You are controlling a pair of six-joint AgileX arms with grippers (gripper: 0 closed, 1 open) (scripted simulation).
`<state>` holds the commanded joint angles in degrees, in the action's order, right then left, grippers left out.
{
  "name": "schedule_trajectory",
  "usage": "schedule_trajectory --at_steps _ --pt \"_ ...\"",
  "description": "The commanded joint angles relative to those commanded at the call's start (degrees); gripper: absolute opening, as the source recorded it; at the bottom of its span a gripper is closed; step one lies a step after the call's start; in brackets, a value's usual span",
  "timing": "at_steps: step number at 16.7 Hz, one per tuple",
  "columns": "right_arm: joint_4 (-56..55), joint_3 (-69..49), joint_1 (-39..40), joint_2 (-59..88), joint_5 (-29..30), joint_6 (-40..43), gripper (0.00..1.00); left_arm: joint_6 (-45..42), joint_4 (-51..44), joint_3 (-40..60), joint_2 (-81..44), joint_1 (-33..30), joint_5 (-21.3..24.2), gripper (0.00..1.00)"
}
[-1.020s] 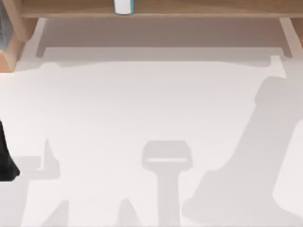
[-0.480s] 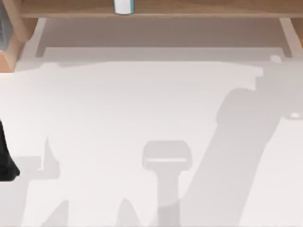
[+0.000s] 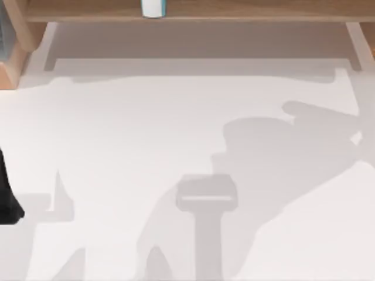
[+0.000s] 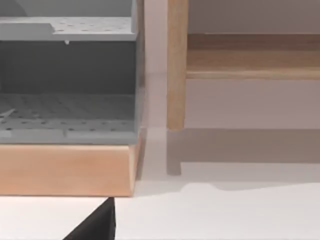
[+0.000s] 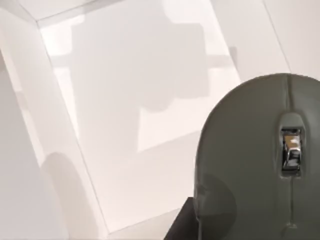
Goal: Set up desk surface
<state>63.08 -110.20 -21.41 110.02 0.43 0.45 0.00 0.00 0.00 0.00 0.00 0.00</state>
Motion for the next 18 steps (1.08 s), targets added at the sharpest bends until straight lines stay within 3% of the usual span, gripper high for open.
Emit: schedule_trajectory --at_steps 5,13,18 --pt "-2.0 18.9 -1.6 -12.1 0.3 3.8 0.0 0.0 0.0 0.0 0.0 0.0 0.0 1.0" --pt "-5.7 55.0 -2.5 -22.1 -3.6 16.5 0.0 0.0 0.0 0.0 0.0 0.0 0.0 1.0" --pt "-12.4 68.6 -3.3 -29.0 -4.7 23.1 0.0 0.0 0.0 0.0 0.0 0.0 0.0 1.0"
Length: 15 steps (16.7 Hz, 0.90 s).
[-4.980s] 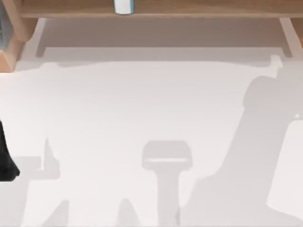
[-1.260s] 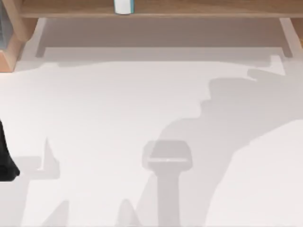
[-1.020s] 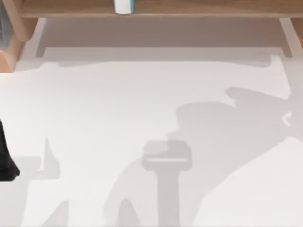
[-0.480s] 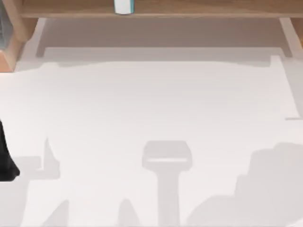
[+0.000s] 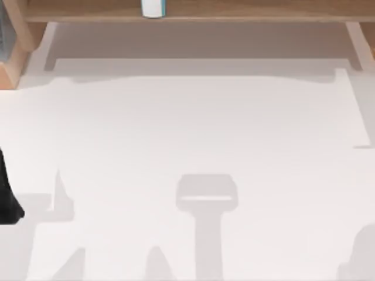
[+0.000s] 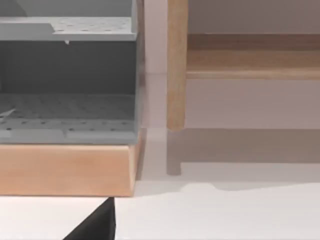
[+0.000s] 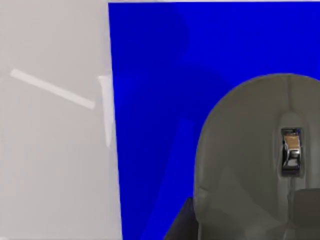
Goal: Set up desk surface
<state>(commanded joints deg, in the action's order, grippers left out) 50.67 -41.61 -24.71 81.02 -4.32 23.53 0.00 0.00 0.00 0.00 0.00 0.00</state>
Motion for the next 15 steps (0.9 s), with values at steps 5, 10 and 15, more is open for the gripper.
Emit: schedule_trajectory --at_steps 5,10,15 --pt "-5.2 5.5 -1.5 -5.5 1.4 1.9 0.0 0.0 0.0 0.0 0.0 0.0 0.0 1.0" --pt "-5.1 5.4 -1.3 -5.3 1.3 1.8 0.0 0.0 0.0 0.0 0.0 0.0 0.0 1.0" --pt "-7.9 3.7 -0.7 -5.4 -0.2 2.4 0.0 0.0 0.0 0.0 0.0 0.0 0.0 1.0"
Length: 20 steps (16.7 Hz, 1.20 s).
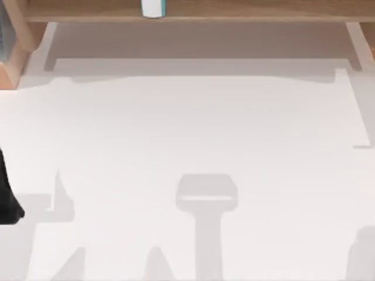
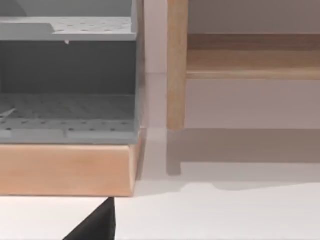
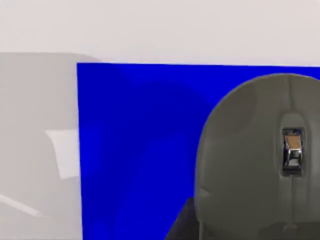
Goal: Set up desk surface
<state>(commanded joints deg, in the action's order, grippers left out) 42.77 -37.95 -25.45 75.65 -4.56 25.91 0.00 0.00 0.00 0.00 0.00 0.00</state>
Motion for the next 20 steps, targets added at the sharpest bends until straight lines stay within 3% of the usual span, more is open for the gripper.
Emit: schedule_trajectory --at_steps 10,20 --pt "-9.4 -5.7 -1.3 -0.1 -4.9 0.8 0.0 0.0 0.0 0.0 0.0 0.0 0.0 1.0" --pt "-3.5 -1.9 -1.6 0.0 -0.9 0.5 0.0 0.0 0.0 0.0 0.0 0.0 0.0 1.0"
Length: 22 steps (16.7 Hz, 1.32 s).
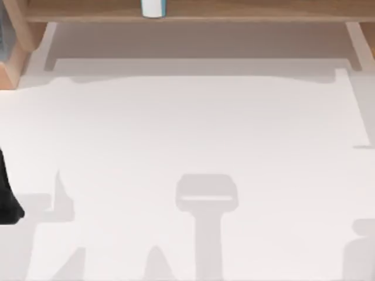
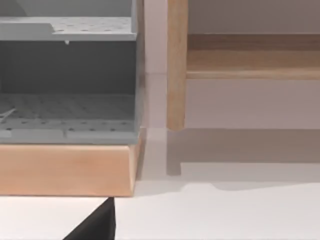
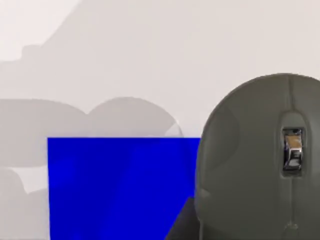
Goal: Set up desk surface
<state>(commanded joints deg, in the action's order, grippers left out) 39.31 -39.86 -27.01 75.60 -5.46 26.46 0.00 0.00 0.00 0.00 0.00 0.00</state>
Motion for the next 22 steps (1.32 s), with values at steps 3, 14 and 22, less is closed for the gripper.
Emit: schedule_trajectory --at_steps 3,14,22 --pt "2.2 2.3 0.6 0.2 1.6 -0.8 0.0 0.0 0.0 0.0 0.0 0.0 0.0 1.0" --pt "3.2 5.2 0.9 1.4 2.6 -1.2 0.23 0.0 0.0 0.0 0.0 0.0 0.0 1.0" --pt "3.2 5.2 0.9 1.4 2.6 -1.2 0.83 0.0 0.0 0.0 0.0 0.0 0.0 1.0"
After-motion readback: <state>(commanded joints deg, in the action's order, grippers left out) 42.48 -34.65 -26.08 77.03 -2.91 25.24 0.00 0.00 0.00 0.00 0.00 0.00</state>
